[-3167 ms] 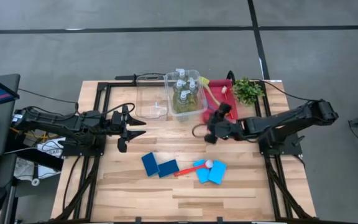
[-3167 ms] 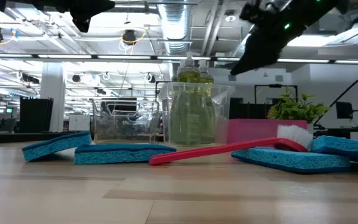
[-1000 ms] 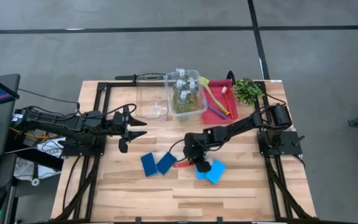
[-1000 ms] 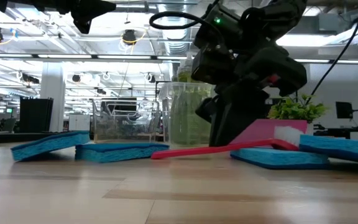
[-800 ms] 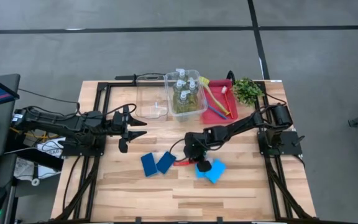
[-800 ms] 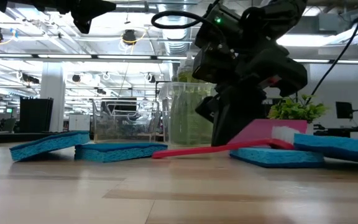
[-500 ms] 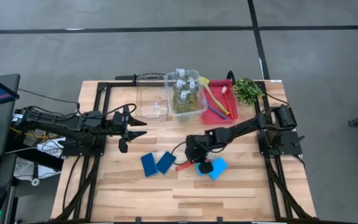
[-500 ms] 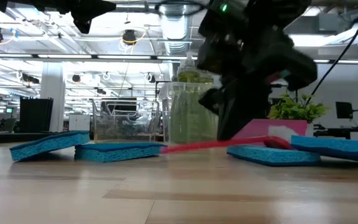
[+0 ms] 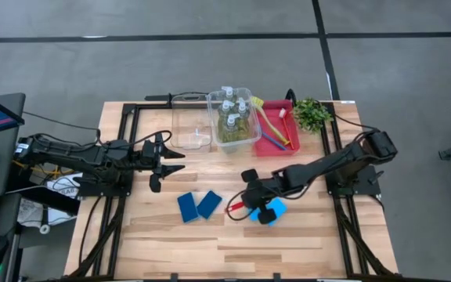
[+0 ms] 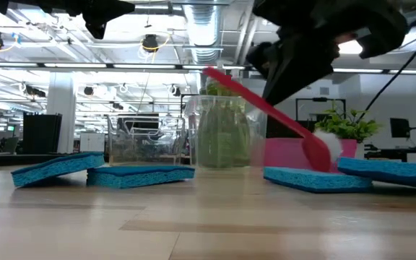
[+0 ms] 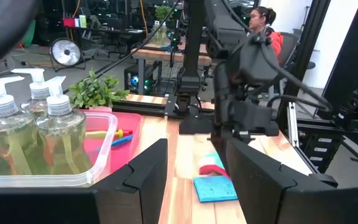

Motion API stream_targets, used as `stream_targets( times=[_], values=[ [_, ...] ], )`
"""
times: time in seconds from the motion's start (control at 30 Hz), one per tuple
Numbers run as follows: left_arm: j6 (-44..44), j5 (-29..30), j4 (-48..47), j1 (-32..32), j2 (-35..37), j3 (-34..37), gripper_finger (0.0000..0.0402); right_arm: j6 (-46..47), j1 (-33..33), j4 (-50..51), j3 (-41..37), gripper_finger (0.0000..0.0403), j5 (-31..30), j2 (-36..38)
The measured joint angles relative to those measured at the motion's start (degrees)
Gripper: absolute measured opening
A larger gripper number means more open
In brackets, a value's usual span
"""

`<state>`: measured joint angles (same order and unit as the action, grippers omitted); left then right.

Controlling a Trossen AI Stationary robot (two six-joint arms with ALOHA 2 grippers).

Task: Pick & Place Kitchen Sink Supplies
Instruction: Put the orange dish brush into the pink bin

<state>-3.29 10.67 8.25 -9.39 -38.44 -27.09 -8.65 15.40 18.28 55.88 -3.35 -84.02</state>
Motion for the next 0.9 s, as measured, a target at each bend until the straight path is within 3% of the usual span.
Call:
stream_targets(
  times=[0.27, 0.53, 0.7, 0.9],
  values=[
    [0.0, 0.0, 0.0, 0.0, 0.0, 0.0, 0.0167, 0.2, 2.7, 3.1, 0.0, 0.0000, -8.6, 4.3],
    [0.0, 0.0, 0.0, 0.0, 0.0, 0.0, 0.0167, 1.7, 2.0, 4.5, 0.0, 0.0000, -8.9, 7.2],
    [0.0, 0.0, 0.0, 0.0, 0.0, 0.0, 0.0167, 5.2, 0.3, 2.3, 0.1, 0.0007, -8.7, 4.6],
    [0.0, 0.0, 0.0, 0.0, 0.0, 0.0, 0.0167, 5.7, -0.6, 3.6, 0.1, 0.0060, -8.5, -1.1]
  ],
)
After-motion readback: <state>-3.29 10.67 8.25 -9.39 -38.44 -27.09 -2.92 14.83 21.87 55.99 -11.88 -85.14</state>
